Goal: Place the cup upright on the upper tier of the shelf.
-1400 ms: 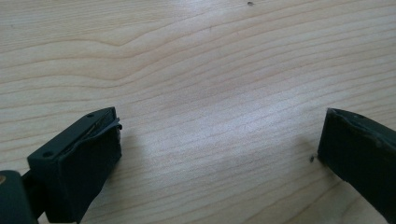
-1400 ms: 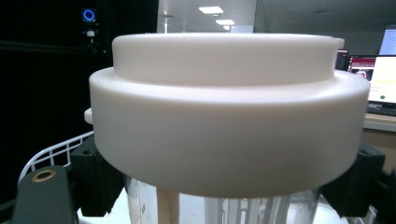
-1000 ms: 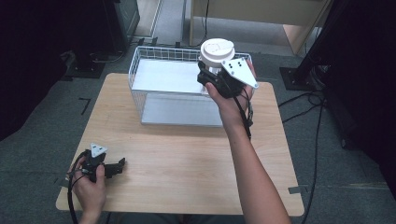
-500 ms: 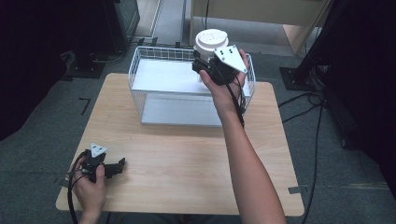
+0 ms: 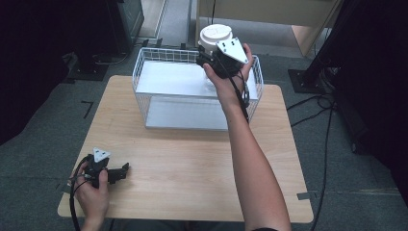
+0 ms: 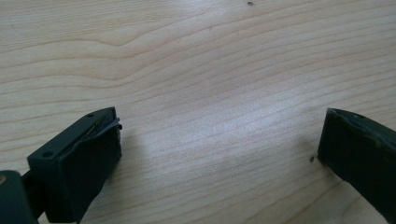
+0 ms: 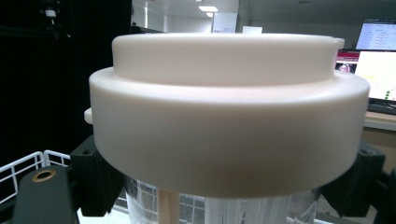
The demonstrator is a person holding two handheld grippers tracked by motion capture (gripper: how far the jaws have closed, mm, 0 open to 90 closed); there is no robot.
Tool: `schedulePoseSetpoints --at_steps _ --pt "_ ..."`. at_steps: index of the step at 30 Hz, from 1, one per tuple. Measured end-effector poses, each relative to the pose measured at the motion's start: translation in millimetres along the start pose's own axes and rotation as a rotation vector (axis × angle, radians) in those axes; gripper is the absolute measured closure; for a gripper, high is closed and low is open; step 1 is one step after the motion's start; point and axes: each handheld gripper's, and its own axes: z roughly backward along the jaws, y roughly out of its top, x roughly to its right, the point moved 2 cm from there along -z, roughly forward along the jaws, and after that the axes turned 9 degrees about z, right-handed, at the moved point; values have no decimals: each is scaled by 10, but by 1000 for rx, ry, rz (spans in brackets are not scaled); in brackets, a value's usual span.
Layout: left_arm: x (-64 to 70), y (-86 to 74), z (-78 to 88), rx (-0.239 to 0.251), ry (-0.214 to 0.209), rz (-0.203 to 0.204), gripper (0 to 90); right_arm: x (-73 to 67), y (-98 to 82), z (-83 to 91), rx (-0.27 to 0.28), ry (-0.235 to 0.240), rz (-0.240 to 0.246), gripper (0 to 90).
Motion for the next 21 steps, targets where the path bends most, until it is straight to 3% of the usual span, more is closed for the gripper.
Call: schedulePoseSetpoints --at_steps 15,21 --pt "-3 0 1 -2 1 -4 0 -6 -43 -232 -31 -26 18 153" --pt "0 0 -1 2 0 0 0 -5 -99 -252 -38 -15 -19 153"
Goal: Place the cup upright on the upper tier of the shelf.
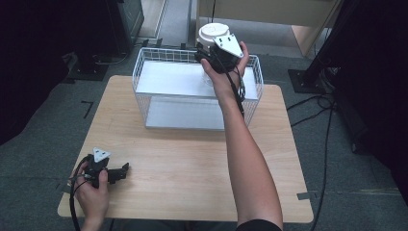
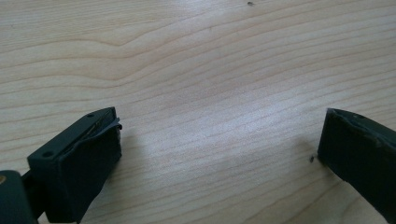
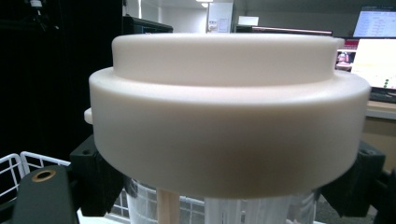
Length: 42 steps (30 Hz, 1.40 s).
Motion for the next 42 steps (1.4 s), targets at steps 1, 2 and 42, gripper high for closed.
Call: schedulePoseSetpoints --at_steps 1,2,42 --pt "-3 0 3 -4 0 -4 0 2 -10 -4 2 0 1 153" --pt "0 0 1 -1 0 0 0 5 -17 -5 1 2 1 153" --pt "1 -1 -1 0 0 0 0 272 -573 454 -98 103 -88 0"
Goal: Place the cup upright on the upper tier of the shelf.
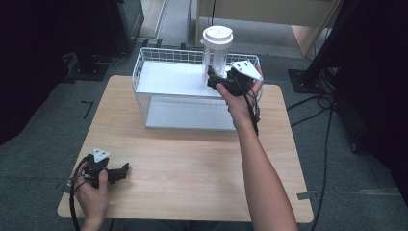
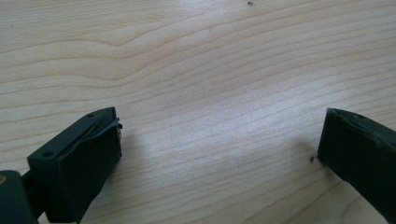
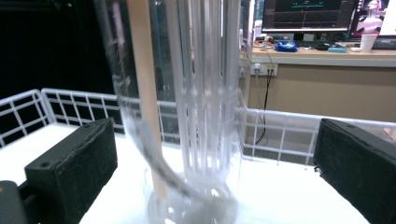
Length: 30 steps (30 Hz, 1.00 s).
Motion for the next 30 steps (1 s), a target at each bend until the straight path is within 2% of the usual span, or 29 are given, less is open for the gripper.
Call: schedulePoseSetpoints --at_steps 9,18,30 --pt "-2 0 1 0 1 -2 0 38 -138 223 -12 11 22 0" --pt "0 0 0 0 1 0 0 92 -295 480 -12 21 19 0" --pt "-1 0 0 0 1 -2 0 245 -525 774 -25 -4 27 0"
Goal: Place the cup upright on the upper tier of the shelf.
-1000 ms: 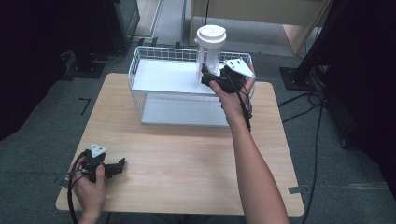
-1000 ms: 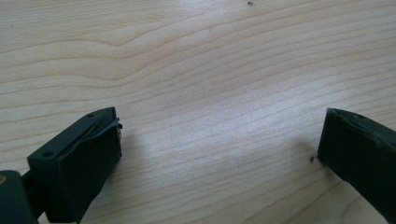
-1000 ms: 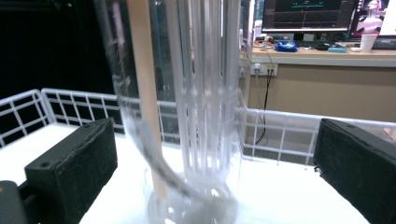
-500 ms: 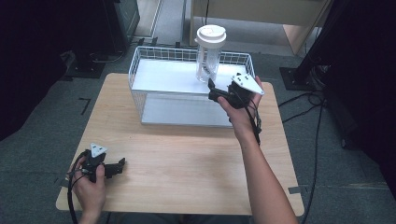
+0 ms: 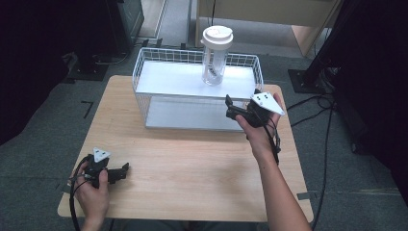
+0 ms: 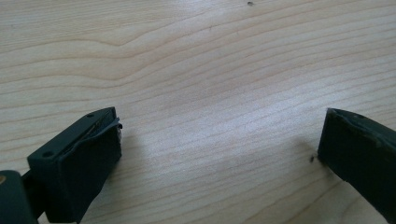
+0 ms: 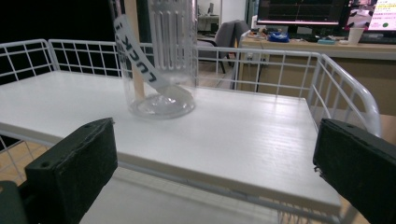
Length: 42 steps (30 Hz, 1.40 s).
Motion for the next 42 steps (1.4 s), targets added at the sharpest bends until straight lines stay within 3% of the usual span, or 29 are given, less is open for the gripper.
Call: schedulePoseSetpoints --at_steps 17,28,42 --pt "2 -1 -1 1 0 3 0 182 -446 295 -71 -34 -23 0" --pt "-1 -1 2 -3 0 -3 0 267 -857 484 -141 -58 -35 0" --pt "2 -1 0 -1 0 1 0 499 -1300 767 -200 -121 -73 0"
